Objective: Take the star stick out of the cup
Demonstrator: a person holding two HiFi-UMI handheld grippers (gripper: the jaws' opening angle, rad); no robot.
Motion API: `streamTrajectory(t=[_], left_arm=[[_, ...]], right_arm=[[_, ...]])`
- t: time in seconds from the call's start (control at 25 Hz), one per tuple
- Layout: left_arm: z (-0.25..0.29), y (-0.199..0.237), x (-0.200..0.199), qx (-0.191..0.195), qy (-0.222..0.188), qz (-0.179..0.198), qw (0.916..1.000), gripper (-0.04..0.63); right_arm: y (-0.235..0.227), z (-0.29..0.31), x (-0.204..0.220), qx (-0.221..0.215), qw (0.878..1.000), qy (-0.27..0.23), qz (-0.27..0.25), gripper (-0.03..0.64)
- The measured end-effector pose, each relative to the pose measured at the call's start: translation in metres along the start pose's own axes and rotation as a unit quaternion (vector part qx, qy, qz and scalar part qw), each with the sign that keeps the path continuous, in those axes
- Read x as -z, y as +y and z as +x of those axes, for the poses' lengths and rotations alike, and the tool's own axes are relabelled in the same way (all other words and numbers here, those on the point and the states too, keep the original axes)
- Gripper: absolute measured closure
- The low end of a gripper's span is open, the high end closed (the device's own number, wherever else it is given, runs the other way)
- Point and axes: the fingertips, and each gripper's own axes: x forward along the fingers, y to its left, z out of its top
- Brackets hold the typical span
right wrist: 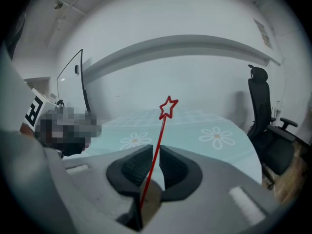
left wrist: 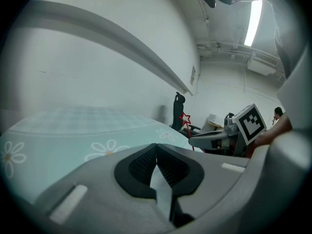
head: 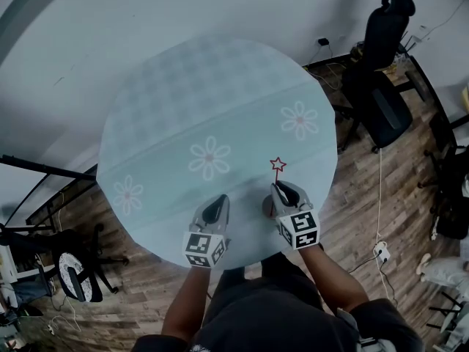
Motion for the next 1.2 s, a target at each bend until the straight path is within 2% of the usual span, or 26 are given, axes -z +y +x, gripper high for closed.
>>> streamTrajectory(t=[0.4, 0.76, 0.96, 1.2], left_arm=[[-0.006, -0.006, -0.001, 0.004, -0.001, 0.004, 1.0, 0.589], [-0.021, -0.018, -0.009, 0.014, -0.009, 0.006, 0.9998, 0.589], [-0.028, -0.025, -0.036, 0.017, -0.036, 0.011, 0.9992, 0.589], [-0.043, -0.027, -0.091, 0.014, -0.097, 0.021, 0.995, 0.589]], right_arm=[[0.002, -0.005, -0.003, 0.0, 1.0, -0.011, 0.0, 0.598], [0.018, -0.023, -0.029, 0.008, 0.999, -0.053, -0.01, 0.598], [0.025, -0.044, -0.062, 0.01, 0.995, -0.095, -0.024, 0.598], [0.043, -0.07, -0.114, 0.004, 0.987, -0.156, -0.043, 0.598]])
